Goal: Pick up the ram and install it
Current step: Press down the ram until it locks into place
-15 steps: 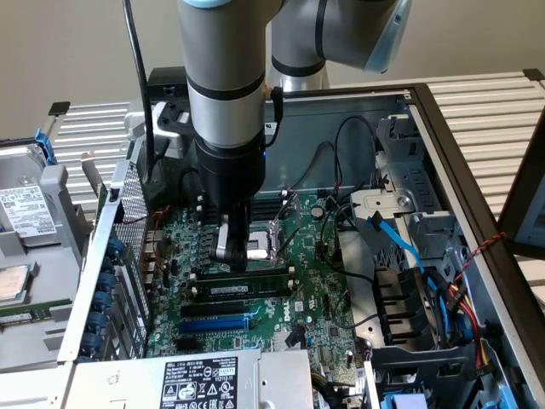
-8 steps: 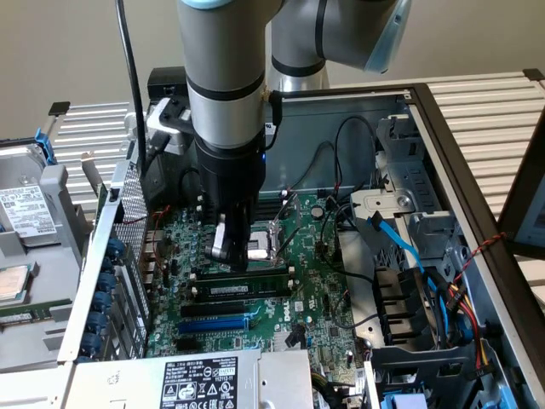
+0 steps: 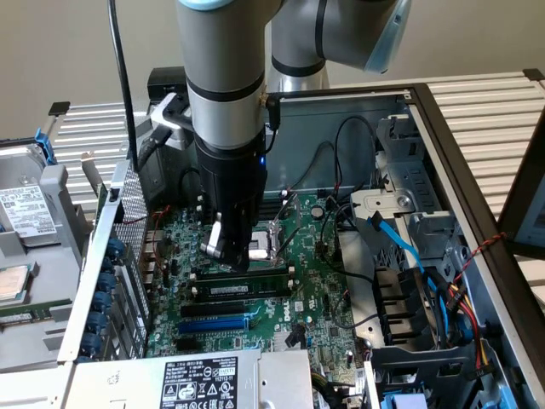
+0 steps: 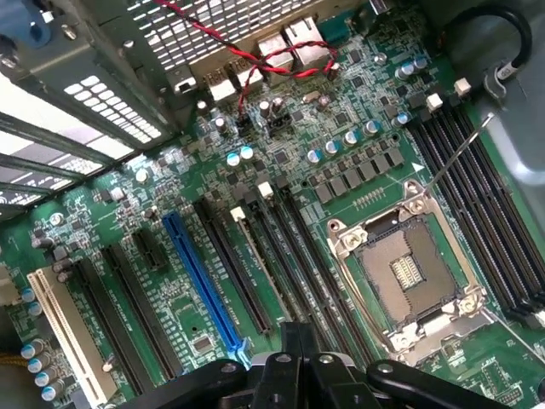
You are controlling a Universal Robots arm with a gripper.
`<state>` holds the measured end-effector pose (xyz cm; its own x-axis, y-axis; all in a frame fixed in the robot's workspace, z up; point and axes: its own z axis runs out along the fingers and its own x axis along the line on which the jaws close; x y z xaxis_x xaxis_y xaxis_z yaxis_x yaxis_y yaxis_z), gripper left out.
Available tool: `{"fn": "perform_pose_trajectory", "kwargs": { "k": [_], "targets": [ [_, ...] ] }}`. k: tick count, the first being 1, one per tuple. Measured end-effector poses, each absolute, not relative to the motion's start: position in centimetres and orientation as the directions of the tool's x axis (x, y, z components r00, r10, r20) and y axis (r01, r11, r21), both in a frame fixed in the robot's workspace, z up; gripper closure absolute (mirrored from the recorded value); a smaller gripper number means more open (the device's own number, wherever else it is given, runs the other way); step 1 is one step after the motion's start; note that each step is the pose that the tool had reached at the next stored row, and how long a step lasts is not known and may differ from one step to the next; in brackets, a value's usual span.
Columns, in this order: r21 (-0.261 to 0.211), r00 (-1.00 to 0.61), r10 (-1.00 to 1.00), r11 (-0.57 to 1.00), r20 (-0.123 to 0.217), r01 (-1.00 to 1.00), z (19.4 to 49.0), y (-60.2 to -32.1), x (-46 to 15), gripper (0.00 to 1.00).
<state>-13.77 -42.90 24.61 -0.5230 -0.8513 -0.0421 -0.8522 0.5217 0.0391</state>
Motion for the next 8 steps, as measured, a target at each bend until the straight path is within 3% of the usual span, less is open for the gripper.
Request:
{"fn": "perform_pose_trajectory", "kwargs": {
  "k": [8],
  "targets": [
    [0.039,-0.626,-0.779,0.625,-0.041,-0.780,24.54,-42.90,-13.77,0.88]
  ]
}}
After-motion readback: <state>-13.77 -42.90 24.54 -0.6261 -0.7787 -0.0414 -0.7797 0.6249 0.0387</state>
